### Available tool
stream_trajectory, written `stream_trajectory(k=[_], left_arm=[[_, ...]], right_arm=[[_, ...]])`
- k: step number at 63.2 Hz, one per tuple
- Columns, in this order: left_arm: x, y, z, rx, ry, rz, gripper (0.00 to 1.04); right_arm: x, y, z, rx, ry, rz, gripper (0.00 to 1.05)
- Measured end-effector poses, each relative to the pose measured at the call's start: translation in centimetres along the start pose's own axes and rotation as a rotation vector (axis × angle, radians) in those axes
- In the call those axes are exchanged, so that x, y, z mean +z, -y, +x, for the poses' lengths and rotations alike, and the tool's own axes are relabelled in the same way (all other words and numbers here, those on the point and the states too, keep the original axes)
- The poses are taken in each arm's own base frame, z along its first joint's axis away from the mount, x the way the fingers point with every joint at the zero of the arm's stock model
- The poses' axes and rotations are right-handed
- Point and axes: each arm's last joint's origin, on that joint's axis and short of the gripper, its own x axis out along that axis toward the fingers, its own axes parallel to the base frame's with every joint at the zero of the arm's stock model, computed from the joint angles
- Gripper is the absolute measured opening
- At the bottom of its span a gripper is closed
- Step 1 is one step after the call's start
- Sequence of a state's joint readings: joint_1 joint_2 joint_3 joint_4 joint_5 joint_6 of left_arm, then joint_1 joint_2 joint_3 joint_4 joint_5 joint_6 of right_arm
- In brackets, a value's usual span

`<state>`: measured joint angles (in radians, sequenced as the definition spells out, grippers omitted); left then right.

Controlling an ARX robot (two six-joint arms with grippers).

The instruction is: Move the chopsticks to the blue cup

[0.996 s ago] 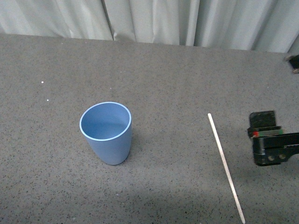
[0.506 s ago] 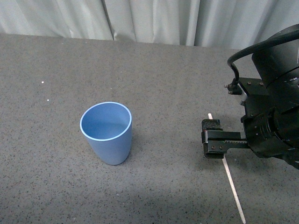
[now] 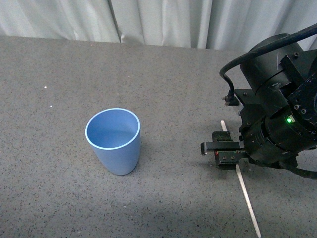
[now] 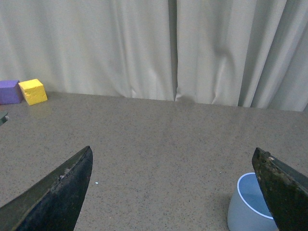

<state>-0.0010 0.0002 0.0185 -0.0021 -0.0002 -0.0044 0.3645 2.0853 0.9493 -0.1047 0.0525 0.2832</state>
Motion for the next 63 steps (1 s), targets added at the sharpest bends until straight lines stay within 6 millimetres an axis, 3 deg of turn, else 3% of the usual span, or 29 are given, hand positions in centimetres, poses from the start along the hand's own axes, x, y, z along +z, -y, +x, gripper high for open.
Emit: stream_trajectory(k=[22,34,50,63], left_arm=[[0.0,0.0,0.0,0.0,0.0,0.0,0.98],[0.0,0.0,0.0,0.0,0.0,0.0,0.98],[0.0,0.0,0.0,0.0,0.0,0.0,0.98],[0.0,0.0,0.0,0.0,0.0,0.0,0.98]], right_arm=[[-0.2,0.1,0.1,-0.015,-0.017,0.002,0.0],[-0.3,0.5,-1.3,0.03,0.046,0.049,0.01],[1.4,-0.2,-8.1,0.176,0.616,-0.052,0.01],[1.8,-3.2,-11.0,0.372,0.987,-0.33,0.01]])
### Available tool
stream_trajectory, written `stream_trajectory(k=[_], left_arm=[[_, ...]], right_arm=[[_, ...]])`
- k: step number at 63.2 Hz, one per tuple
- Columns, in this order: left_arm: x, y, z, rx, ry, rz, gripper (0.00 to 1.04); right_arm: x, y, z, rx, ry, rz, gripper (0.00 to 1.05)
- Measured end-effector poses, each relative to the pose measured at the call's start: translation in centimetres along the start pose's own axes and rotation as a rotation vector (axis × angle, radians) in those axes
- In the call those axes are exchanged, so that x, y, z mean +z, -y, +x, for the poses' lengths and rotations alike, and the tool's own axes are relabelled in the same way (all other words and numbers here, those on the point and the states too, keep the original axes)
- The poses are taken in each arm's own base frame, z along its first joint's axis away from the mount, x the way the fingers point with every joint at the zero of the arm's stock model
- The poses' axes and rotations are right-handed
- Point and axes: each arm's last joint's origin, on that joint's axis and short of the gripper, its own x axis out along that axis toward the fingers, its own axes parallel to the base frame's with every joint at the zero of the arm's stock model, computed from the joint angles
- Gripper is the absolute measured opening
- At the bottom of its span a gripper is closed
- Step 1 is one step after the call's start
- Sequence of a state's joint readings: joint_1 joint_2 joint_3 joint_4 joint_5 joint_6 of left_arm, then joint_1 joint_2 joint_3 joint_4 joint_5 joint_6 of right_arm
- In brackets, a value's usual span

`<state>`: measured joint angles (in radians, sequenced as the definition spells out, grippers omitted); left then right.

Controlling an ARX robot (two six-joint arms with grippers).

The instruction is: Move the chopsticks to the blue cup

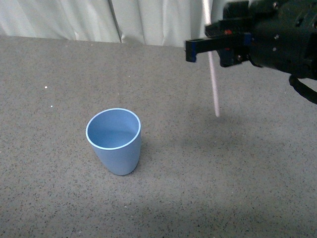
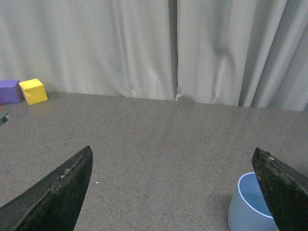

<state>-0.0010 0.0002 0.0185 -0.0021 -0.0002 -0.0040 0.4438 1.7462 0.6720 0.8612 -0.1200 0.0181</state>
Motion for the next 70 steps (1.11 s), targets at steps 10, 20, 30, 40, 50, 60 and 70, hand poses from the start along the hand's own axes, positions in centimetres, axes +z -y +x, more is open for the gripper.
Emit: stream_trajectory(k=[10,20,30,40,50,60,70], left_arm=[[0.0,0.0,0.0,0.0,0.0,0.0,0.98],[0.0,0.0,0.0,0.0,0.0,0.0,0.98],[0.0,0.0,0.0,0.0,0.0,0.0,0.98],[0.0,0.0,0.0,0.0,0.0,0.0,0.98],[0.0,0.0,0.0,0.0,0.0,0.0,0.98],[0.0,0.0,0.0,0.0,0.0,0.0,0.98],[0.0,0.0,0.0,0.0,0.0,0.0,0.98]], right_arm=[[0.9,-2.3,0.6,0.189,0.137,-0.068,0.01],[0.7,-3.8,2.0,0.307,0.146,-0.049,0.01],[0.7,-5.1,3.6,0.387,0.139,0.016,0.01],[0.4,-6.0,4.4,0.415,0.106,0.034,0.01],[-0.5,-6.3,4.7,0.442,0.056,0.047,0.01],[-1.4,-6.6,5.0,0.439,0.028,0.061,0.01],[-2.5,-6.9,5.3,0.439,-0.011,0.061,0.01]])
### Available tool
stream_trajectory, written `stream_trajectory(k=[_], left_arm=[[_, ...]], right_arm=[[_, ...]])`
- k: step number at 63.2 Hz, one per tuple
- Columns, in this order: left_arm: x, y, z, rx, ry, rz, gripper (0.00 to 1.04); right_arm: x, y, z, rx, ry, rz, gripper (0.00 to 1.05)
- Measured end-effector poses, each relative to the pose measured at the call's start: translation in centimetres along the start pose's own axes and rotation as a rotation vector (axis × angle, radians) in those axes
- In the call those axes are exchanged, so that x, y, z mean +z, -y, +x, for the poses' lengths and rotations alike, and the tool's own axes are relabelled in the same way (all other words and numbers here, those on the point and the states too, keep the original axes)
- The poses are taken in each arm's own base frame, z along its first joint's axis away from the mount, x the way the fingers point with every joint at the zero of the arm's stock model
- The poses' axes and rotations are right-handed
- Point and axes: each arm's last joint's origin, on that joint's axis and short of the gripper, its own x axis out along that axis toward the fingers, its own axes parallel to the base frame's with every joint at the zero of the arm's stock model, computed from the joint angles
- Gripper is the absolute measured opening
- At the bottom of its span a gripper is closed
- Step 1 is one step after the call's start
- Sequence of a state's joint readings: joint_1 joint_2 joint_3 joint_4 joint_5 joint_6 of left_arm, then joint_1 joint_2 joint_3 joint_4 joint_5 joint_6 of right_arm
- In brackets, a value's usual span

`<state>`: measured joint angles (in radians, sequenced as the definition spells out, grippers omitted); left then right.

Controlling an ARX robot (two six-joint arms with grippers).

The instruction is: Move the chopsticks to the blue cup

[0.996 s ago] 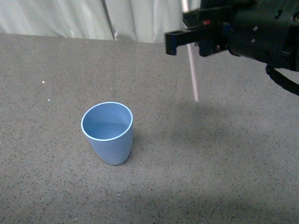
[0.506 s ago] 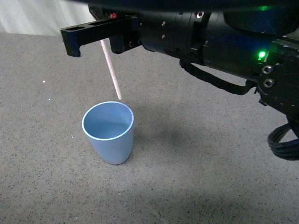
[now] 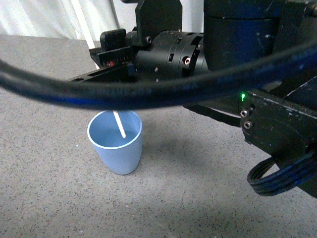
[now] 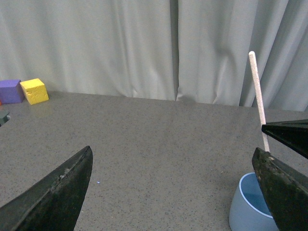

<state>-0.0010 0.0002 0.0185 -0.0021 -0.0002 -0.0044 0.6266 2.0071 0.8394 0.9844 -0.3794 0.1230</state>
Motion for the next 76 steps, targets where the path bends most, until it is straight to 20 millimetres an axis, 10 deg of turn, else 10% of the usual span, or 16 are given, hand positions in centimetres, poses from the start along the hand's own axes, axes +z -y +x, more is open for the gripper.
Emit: stream_trajectory(k=[23,58,76], left_arm=[[0.0,0.0,0.0,0.0,0.0,0.0,0.98],[0.0,0.0,0.0,0.0,0.0,0.0,0.98],[0.0,0.0,0.0,0.0,0.0,0.0,0.98]], right_arm=[[-0.6,0.1,0.1,-0.017,-0.02,-0.019,0.01],[0.3,-0.5,-2.4,-0.1,0.044,-0.011,0.96],[-0.6,4.8,-7.9,-0.685,-0.051,0.07,0.95]])
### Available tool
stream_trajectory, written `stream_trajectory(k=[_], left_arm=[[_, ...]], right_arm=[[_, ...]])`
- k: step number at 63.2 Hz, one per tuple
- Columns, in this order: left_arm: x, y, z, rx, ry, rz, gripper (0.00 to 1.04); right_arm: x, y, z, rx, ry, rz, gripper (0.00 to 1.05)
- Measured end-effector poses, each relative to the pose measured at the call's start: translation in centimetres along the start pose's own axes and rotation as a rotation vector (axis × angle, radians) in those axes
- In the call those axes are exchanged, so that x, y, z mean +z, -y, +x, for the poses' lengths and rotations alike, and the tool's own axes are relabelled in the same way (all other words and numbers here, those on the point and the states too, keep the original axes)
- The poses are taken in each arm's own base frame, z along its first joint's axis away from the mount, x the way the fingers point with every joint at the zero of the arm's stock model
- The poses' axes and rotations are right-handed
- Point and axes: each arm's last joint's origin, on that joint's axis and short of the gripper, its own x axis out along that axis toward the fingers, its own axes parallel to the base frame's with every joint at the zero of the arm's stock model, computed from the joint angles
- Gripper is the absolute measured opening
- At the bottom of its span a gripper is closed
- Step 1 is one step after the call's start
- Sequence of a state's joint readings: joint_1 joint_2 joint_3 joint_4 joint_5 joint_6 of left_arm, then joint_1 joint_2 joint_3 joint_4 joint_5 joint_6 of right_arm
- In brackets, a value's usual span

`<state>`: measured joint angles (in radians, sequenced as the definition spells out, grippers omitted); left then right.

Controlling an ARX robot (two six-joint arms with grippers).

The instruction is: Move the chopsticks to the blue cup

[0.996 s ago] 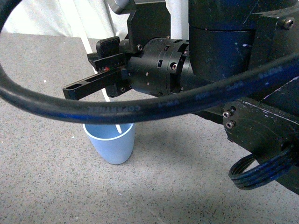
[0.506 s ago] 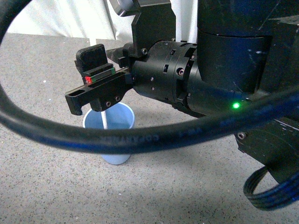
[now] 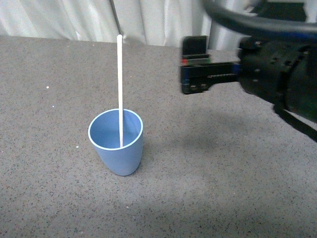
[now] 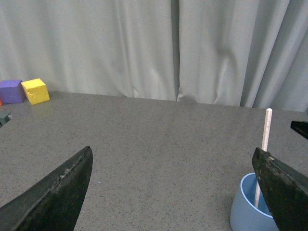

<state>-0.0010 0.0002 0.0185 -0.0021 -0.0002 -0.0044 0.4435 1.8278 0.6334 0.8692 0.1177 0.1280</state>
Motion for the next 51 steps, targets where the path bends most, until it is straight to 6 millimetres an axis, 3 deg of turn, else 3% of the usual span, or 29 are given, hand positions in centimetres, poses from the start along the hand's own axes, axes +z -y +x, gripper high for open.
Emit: stream_trajectory(k=[7,19,36,43,51], left_arm=[[0.0,0.0,0.0,0.0,0.0,0.0,0.98],[0.0,0.0,0.0,0.0,0.0,0.0,0.98],[0.0,0.0,0.0,0.0,0.0,0.0,0.98],[0.0,0.0,0.0,0.0,0.0,0.0,0.98],[0.0,0.0,0.0,0.0,0.0,0.0,0.98]], right_arm=[[0.1,3.2,-1.6,-0.217,-0.059,0.01,0.95],[0.8,5.6,-5.2,-0.432,-0.03,-0.017,0.95],[1.4,5.2,-11.5,-0.47,0.166,-0.097,0.94],[0.5,5.4,-12.9,-0.308,0.305,-0.063,0.76],[-0.3,6.1,-14.3,-0.297,0.306,-0.055,0.54]])
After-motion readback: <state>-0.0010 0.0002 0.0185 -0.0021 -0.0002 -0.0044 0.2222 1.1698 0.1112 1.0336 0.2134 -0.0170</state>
